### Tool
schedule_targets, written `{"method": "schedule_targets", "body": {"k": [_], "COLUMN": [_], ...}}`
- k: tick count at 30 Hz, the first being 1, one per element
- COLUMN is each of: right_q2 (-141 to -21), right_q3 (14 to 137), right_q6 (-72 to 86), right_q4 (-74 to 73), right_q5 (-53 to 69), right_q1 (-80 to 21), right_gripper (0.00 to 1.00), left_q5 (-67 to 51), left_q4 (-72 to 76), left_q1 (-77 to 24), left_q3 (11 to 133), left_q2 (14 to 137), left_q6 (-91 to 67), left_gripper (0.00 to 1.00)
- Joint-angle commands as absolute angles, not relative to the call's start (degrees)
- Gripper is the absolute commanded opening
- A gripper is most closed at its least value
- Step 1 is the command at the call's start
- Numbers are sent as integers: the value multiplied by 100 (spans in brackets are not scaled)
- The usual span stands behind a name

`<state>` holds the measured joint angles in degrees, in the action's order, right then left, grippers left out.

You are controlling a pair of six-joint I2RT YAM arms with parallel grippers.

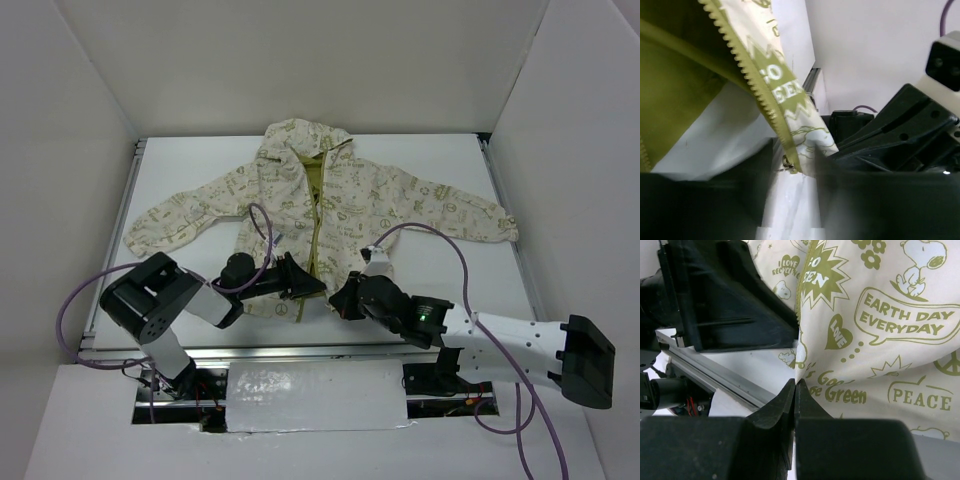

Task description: Zip up the jacket

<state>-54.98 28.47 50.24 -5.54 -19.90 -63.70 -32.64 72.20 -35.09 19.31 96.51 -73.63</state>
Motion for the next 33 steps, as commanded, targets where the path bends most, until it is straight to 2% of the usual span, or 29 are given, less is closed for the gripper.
{"method": "schedule_targets", "body": {"k": [1, 3, 5, 12, 20, 33], "right_q2": [-5344, -5291, -5256, -5072, -5036, -5107], "right_q3": [2813, 2804, 2777, 2690, 2566, 2663], "right_q6": [5106, 5115, 5115, 5080, 5045, 5019], "right_q4": [-325, -316, -299, -176, 141, 44], "right_q5": [-2030, -2013, -1995, -1811, -1415, -1538], "right_q1": [-6328, -6311, -6302, -6258, -6179, -6152], "right_gripper": [0, 0, 0, 0, 0, 0], "left_q5": [-3252, -3243, -3208, -3234, -3287, -3138], "left_q4": [8376, 8385, 8490, 9340, 10538, 10372], "left_q1": [-3551, -3568, -3577, -3595, -3612, -3656], "left_q3": [1916, 1890, 1855, 1872, 2047, 2057], "left_q2": [9413, 9387, 9422, 9817, 10450, 9580], "left_q6": [-7049, -7023, -7031, -7172, -7541, -7225], "left_gripper": [57, 68, 71, 66, 65, 66]}}
